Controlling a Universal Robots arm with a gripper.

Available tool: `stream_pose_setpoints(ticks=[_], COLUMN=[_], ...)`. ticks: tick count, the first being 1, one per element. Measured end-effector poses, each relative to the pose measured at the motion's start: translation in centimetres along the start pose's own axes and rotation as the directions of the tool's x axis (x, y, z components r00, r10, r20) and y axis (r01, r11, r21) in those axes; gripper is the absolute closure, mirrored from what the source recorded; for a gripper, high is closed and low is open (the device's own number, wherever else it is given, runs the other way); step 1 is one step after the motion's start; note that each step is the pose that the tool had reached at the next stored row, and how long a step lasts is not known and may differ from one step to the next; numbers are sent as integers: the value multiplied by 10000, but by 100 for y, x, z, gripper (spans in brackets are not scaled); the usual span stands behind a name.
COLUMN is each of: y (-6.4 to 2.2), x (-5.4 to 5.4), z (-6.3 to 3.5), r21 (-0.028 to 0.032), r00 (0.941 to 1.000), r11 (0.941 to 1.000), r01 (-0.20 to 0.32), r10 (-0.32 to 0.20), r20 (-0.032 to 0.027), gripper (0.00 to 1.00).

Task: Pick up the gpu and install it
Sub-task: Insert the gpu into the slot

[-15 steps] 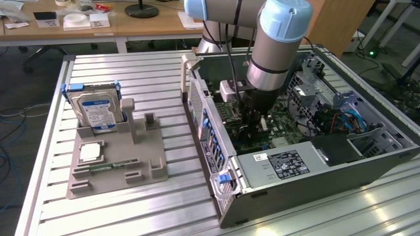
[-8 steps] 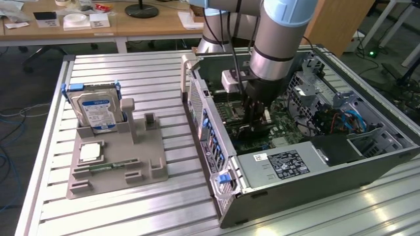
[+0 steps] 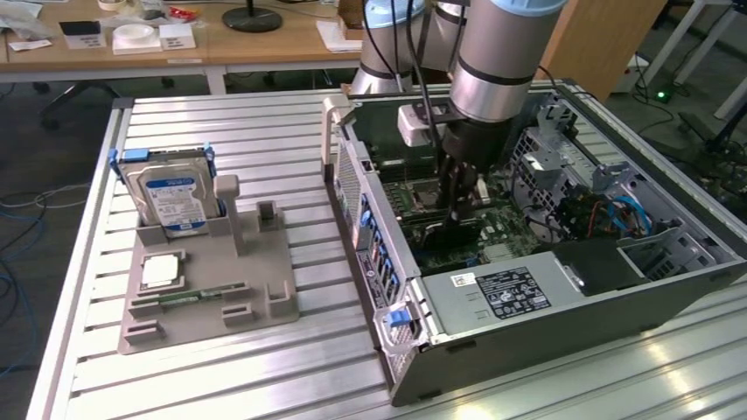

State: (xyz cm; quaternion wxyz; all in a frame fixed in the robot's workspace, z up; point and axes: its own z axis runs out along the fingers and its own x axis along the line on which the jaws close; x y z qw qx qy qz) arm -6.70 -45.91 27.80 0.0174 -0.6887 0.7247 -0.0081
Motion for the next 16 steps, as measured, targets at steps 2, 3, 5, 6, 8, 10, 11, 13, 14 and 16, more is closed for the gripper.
stream_pose_setpoints(ticks=[2,3,5,6,8,10,11,13,14,16], y=[0,0,0,0,0,0,0,0,0,0], x=[0,0,0,0,0,0,0,0,0,0], z=[0,0,-1,-1,0,-1,-1,-1,-1,-1], r21=[1,0,0,0,0,0,0,0,1,0], r00=[10000,10000,10000,10000,10000,10000,10000,10000,10000,10000], r11=[10000,10000,10000,10000,10000,10000,10000,10000,10000,10000], r01=[1,1,0,1,0,1,1,1,1,1], r10=[-1,-1,0,-1,0,-1,-1,-1,-1,-1], r20=[1,-1,-2,-1,-1,-1,-1,-1,-1,-1], gripper=[66,73,78,84,90,89,89,89,89,89])
